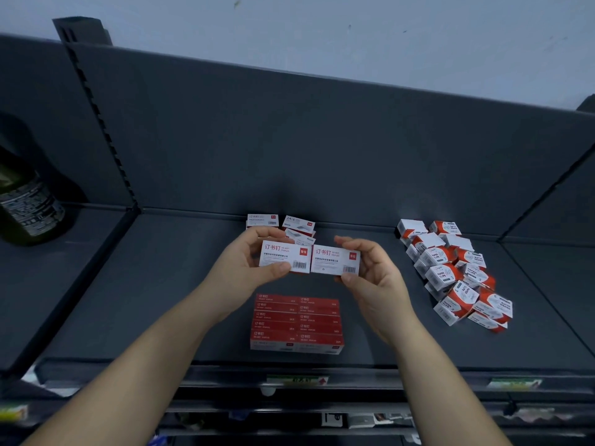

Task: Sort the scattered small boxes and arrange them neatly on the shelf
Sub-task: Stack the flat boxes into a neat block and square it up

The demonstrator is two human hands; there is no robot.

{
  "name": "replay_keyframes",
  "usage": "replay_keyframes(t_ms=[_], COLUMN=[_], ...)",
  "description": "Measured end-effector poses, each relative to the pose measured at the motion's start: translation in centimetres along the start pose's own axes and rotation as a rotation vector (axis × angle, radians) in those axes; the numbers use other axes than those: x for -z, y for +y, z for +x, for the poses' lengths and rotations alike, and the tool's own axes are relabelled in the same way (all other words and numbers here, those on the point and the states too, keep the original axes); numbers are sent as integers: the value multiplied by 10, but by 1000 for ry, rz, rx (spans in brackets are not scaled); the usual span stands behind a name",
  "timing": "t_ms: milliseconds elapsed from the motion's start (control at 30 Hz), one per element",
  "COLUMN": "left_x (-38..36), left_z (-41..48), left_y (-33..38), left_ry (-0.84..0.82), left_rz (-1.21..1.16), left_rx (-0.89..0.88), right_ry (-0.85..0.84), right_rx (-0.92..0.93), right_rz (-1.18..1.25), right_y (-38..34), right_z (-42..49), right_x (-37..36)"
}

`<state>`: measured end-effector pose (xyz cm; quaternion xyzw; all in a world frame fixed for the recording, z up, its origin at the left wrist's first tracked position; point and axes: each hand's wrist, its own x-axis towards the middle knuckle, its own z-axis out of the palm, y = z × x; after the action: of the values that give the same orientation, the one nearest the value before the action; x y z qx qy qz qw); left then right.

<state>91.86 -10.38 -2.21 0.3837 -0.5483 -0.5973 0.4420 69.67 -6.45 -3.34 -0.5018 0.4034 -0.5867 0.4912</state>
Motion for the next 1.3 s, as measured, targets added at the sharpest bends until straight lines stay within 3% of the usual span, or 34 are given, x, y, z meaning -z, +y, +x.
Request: replay_keyframes(t_ms=[300,467,700,1100,1300], left_x=[3,10,16,14,19], left_z=[10,20,29,14,9], left_y=[-5,-19,-50,-69,-75], left_ry=[-25,25,63,-163,-189], left_rz=[30,125,309,354,347], left_rx=[7,11,191,211,177], right_ry=[12,21,-22,-61,-98], right_rx=[-60,-70,-165,-326,-332], right_rz=[-231,-487,-716,-597,-611], right_y=[-2,12,38,52,50], right_z=[8,10,15,0,0], right_x=[-4,-9,-4,1,4])
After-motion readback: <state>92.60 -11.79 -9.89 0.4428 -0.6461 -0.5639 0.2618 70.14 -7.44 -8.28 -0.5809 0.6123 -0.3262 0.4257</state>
